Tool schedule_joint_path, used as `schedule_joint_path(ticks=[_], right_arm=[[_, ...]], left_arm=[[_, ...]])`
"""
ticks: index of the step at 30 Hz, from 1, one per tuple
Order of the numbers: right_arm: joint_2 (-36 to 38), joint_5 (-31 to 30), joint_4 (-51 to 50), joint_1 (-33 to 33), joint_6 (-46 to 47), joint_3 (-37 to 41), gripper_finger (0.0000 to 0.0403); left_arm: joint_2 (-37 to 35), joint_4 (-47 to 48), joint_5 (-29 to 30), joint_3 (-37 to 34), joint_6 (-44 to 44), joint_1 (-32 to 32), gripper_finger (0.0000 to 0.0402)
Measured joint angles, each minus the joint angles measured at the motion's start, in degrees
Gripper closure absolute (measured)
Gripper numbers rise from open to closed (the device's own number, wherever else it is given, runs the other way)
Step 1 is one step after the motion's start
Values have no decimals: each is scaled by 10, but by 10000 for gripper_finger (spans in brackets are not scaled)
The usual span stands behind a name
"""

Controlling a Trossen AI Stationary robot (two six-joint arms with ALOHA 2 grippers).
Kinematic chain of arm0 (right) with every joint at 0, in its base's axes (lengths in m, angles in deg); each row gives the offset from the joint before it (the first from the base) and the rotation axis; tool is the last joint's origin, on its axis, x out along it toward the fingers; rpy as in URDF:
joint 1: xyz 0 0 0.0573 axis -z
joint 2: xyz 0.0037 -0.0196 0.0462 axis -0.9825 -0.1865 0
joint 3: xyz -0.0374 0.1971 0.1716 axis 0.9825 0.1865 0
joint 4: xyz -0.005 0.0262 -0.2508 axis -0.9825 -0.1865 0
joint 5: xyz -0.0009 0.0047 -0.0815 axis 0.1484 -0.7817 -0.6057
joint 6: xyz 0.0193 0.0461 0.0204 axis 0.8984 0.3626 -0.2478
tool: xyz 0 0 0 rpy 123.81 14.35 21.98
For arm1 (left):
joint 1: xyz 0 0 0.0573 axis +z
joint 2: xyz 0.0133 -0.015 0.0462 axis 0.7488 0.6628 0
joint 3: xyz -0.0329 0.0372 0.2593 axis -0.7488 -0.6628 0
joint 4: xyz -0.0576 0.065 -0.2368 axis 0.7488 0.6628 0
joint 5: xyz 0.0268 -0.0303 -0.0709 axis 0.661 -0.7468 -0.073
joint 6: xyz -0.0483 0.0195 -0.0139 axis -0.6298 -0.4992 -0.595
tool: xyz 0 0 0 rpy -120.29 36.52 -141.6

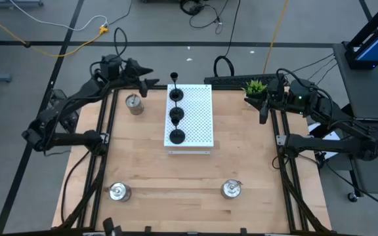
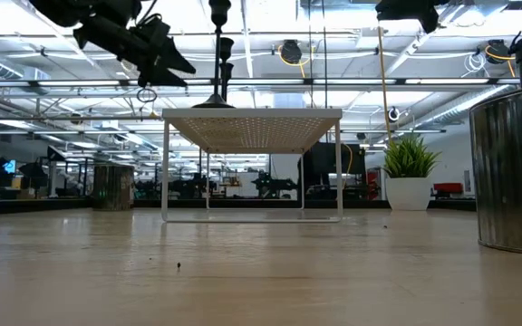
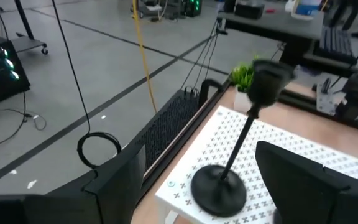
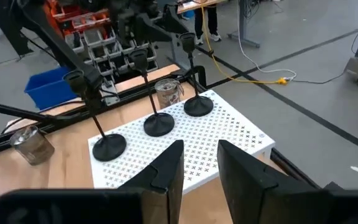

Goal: Pick & Place candle stick holders
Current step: Put the top silver scented candle on the shelf

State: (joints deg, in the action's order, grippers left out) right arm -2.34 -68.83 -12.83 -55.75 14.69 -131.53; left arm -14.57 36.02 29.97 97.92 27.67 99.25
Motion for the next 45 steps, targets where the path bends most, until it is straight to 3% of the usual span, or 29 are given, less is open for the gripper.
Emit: schedule_joint_path(ticks=[6, 10, 21, 34, 45], right_arm=[[7, 16, -54, 0, -19, 7, 314], [31, 17, -35, 0, -21, 60, 314], [196, 17, 31, 0, 9, 210, 314], [339, 14, 56, 0, 33, 301, 314], [365, 13, 56, 0, 43, 311, 314]], left_arm=[[-29, 2, -1, 0, -38, 0, 89], [-39, 43, -5, 0, -47, 0, 91], [-39, 130, -46, -38, -44, 3, 88], [-39, 265, 105, -38, -74, 35, 83], [-38, 266, 123, -38, -90, 43, 84]])
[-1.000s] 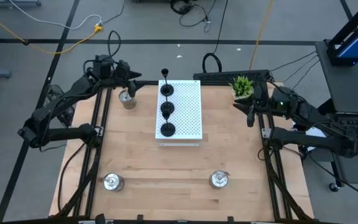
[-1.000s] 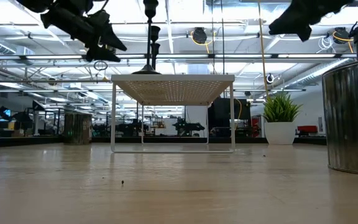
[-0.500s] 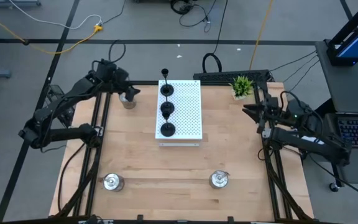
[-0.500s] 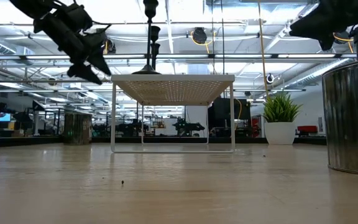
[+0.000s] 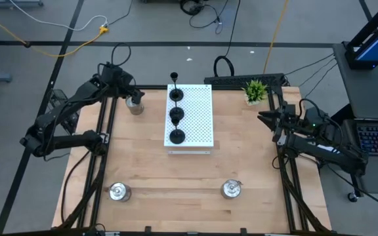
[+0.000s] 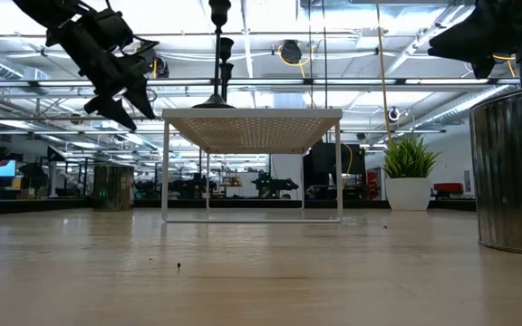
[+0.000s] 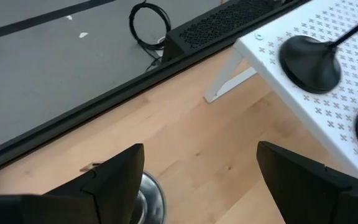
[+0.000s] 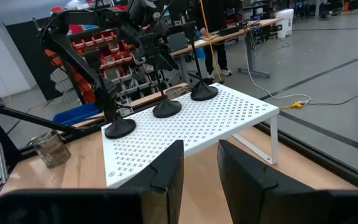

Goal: Pick & Place candle stick holders
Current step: Put the top silver scented candle on the shelf

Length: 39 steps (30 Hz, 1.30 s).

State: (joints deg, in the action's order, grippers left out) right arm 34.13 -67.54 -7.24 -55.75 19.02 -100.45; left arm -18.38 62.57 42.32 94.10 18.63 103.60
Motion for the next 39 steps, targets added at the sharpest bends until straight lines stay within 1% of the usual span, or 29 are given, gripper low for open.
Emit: schedule_joint_path(ticks=[3, 11, 15, 23, 26, 33, 39], right_arm=[[1, 0, 0, 0, 0, 0, 314], [0, 1, 0, 0, 2, 0, 314], [0, 2, 0, 0, 2, 0, 314], [0, 0, 0, 0, 2, 0, 314], [0, 0, 0, 0, 1, 0, 314], [0, 0, 0, 0, 0, 0, 314], [0, 0, 0, 0, 1, 0, 314]], left_arm=[[10, 4, 8, 0, -3, 1, 80], [56, 6, 1, 0, -6, 13, 62], [64, 5, -22, 2, -41, 16, 44], [63, 59, -24, 71, -75, 32, 16], [64, 78, -17, 91, -65, 38, 15], [61, 59, -10, 92, -9, 38, 18], [62, 57, -19, 92, -55, 36, 15]])
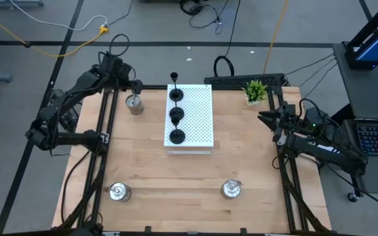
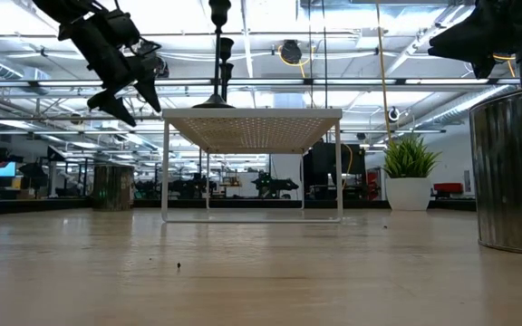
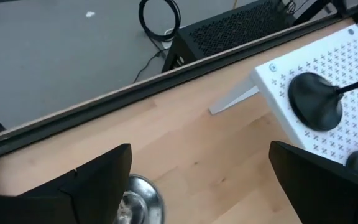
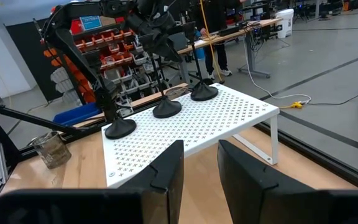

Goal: Pick & Place candle stick holders
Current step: Put the top silver scented candle on the shelf

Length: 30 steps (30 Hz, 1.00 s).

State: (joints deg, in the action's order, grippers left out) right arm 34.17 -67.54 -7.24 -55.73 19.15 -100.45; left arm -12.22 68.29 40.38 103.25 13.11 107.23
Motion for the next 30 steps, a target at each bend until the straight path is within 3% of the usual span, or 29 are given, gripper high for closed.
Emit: schedule_joint_path(ticks=[8, 23, 30], right_arm=[[0, 0, 0, 0, 5, 0, 314], [0, 0, 0, 0, 5, 0, 314], [0, 0, 0, 0, 5, 0, 314]], left_arm=[[0, 1, -43, 0, -20, -3, 24], [1, 120, 171, 0, -84, -49, 2], [38, 122, 155, 0, -102, -30, 2]])
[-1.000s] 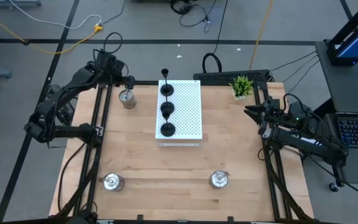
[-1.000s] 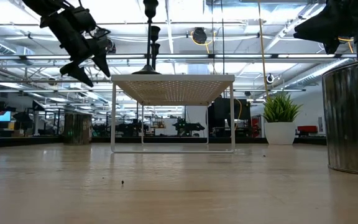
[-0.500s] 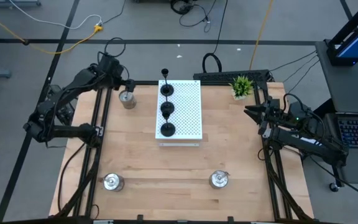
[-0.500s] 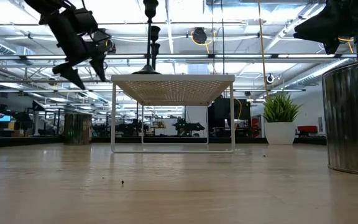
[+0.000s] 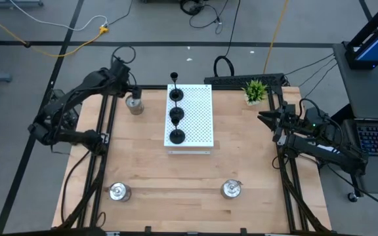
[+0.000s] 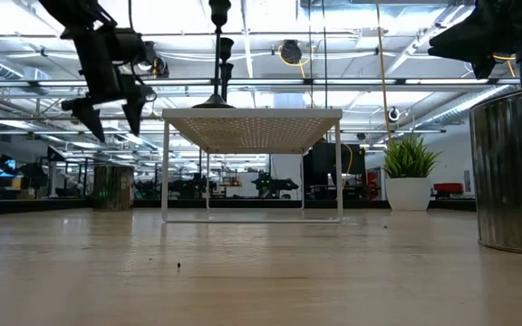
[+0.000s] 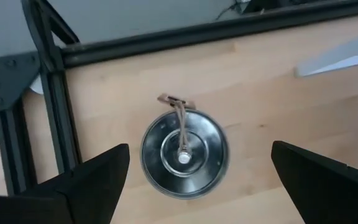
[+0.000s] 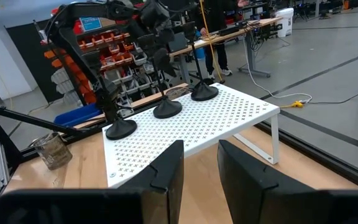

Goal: Pick & Place candle stick holders
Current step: Put the top silver scented candle on the shelf

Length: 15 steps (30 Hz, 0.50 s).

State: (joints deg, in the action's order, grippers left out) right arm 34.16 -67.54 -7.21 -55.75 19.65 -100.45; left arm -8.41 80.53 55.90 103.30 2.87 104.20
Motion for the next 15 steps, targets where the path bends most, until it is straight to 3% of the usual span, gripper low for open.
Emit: schedule_joint_path(ticks=[15], right_arm=[[0, 2, 0, 0, 11, 0, 314]], left_arm=[[110, -10, -5, 0, 15, 6, 2]])
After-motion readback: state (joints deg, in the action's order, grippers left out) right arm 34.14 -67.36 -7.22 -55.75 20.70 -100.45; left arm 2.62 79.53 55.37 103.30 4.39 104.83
